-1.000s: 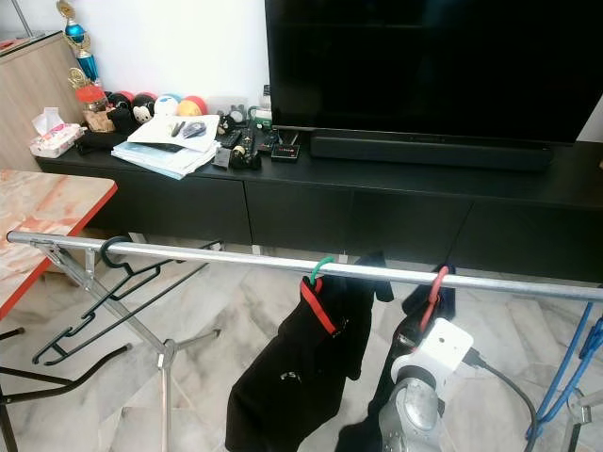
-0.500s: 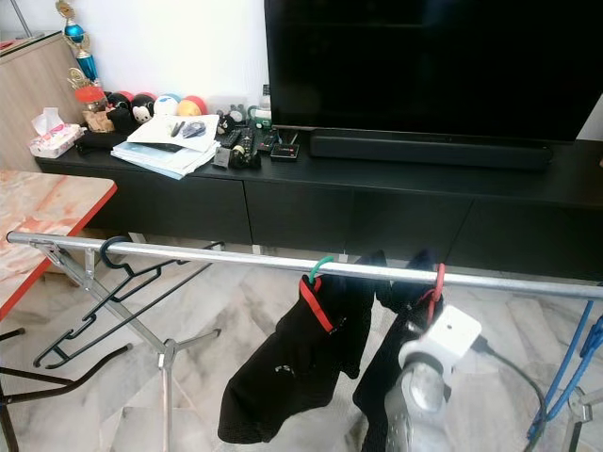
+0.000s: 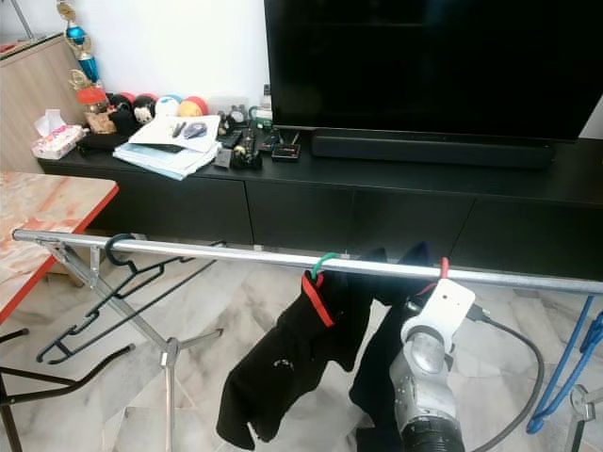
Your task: Hang hanger
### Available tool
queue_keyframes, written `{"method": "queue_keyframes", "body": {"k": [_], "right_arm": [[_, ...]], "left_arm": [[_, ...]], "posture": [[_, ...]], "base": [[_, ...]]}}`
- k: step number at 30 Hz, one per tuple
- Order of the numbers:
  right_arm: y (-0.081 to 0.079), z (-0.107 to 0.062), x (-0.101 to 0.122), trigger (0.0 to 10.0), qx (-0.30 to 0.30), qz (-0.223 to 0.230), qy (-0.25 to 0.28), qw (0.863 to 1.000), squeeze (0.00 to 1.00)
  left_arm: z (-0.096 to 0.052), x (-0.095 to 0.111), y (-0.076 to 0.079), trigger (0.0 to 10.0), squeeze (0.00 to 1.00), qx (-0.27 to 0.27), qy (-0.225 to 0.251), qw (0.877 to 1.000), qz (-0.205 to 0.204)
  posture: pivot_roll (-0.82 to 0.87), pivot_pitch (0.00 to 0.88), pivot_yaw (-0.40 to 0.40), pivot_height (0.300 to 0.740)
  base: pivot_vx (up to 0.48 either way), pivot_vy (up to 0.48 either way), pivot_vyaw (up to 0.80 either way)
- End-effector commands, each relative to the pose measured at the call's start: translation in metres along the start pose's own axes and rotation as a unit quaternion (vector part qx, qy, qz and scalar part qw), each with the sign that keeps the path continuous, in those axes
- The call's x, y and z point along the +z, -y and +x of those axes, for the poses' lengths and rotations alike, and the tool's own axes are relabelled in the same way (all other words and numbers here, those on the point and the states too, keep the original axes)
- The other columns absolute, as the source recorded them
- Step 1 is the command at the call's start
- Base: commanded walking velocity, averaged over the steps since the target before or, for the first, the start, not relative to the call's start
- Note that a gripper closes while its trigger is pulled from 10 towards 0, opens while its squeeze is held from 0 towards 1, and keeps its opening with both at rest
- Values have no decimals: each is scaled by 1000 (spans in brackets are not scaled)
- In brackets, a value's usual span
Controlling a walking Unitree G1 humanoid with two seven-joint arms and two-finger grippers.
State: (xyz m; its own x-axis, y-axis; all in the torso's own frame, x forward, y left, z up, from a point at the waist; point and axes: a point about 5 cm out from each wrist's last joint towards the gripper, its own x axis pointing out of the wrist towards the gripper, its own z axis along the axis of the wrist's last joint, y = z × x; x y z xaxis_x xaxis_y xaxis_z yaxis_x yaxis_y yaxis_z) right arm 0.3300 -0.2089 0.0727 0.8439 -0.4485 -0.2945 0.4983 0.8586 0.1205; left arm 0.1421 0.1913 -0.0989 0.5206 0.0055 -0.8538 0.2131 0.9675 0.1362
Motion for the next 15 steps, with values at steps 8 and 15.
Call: {"method": "queue_keyframes", "body": {"k": [8, 15], "right_arm": [[0, -13, -14, 10000, -6, 11, -22, 1000, 0], [3, -32, -15, 10000, -12, 12, -37, 999, 0]], "left_arm": [[-1, -8, 3, 10000, 0, -9, -18, 1000, 11], [-1, -7, 2, 10000, 0, -10, -16, 1000, 14]], "posture": [[54, 53, 74, 740], [51, 53, 74, 740]], "base": [[0, 0, 0], [0, 0, 0]]}}
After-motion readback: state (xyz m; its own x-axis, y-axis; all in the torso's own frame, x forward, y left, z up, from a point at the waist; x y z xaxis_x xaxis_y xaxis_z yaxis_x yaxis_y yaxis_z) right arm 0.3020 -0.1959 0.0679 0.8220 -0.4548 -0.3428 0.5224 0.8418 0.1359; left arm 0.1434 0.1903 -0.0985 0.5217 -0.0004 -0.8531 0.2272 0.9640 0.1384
